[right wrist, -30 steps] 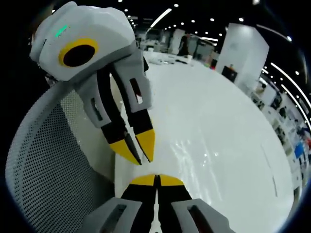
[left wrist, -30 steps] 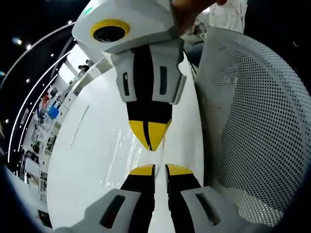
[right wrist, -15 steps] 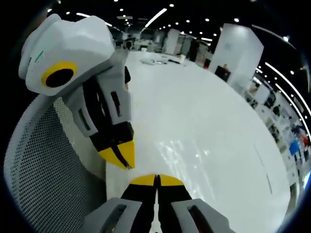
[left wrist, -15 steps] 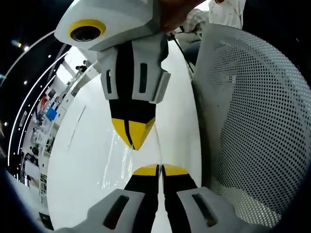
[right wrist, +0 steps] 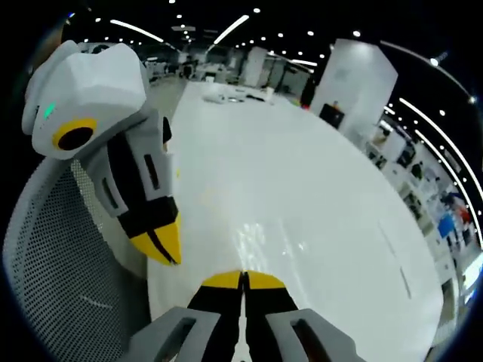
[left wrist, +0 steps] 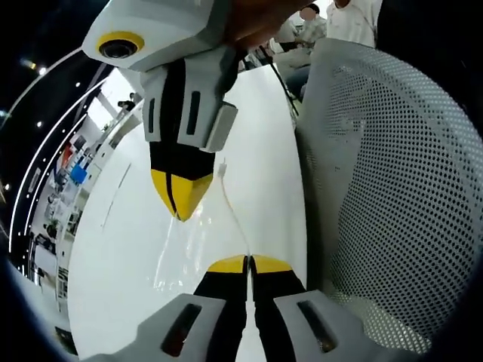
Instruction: Open the resealable bag by pulling the two sides of the seal apart until the entire bag opening is separated and visibly accessible.
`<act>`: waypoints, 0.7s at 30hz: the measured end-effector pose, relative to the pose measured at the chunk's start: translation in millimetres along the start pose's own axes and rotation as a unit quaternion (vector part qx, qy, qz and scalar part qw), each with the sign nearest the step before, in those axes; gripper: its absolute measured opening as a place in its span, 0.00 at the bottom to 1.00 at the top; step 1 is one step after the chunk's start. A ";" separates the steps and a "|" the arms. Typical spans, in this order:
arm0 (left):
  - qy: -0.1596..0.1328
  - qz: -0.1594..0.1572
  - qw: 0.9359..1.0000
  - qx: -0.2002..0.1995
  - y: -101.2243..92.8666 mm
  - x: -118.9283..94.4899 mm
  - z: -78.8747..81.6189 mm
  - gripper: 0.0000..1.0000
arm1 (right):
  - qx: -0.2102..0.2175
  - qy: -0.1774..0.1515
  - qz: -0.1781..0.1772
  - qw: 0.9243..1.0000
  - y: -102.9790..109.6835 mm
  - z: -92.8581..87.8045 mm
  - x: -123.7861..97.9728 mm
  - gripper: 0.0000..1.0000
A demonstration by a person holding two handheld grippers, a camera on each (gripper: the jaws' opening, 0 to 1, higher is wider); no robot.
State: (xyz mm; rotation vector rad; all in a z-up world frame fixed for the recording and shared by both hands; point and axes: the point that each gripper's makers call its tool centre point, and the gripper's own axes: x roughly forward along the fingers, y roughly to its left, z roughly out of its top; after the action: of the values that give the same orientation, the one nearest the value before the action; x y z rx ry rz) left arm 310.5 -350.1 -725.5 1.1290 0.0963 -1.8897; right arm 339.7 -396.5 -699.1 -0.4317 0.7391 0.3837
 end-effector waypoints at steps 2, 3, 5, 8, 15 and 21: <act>0.000 0.004 1.000 -0.003 2.5 -0.3 -0.4 0.00 | 0.005 -0.003 -0.007 1.000 -5.4 0.8 -1.4 0.00; 0.000 0.004 1.000 -0.005 3.3 -0.3 -0.7 0.00 | 0.007 -0.006 -0.013 1.000 -9.7 1.8 -2.4 0.00; -0.002 0.006 1.000 -0.009 4.0 -0.9 -0.1 0.00 | 0.016 -0.008 -0.016 1.000 -14.3 2.7 -4.4 0.00; -0.004 0.007 1.000 -0.010 4.3 -1.1 0.9 0.00 | 0.019 -0.011 -0.020 1.000 -18.6 3.7 -6.3 0.00; -0.005 0.012 1.000 -0.019 6.8 0.0 0.1 0.00 | 0.027 -0.023 -0.034 0.999 -27.7 12.2 -12.4 0.00; -0.011 0.032 0.999 -0.029 19.9 -3.4 2.1 0.00 | 0.016 -0.037 -0.050 0.998 -34.4 27.8 -21.6 0.00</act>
State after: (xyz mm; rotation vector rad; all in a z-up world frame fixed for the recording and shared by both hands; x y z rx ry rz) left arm 324.1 -360.6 -714.8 1.0612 0.1007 -1.8311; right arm 357.0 -415.4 -657.2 -0.4200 0.6473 0.2920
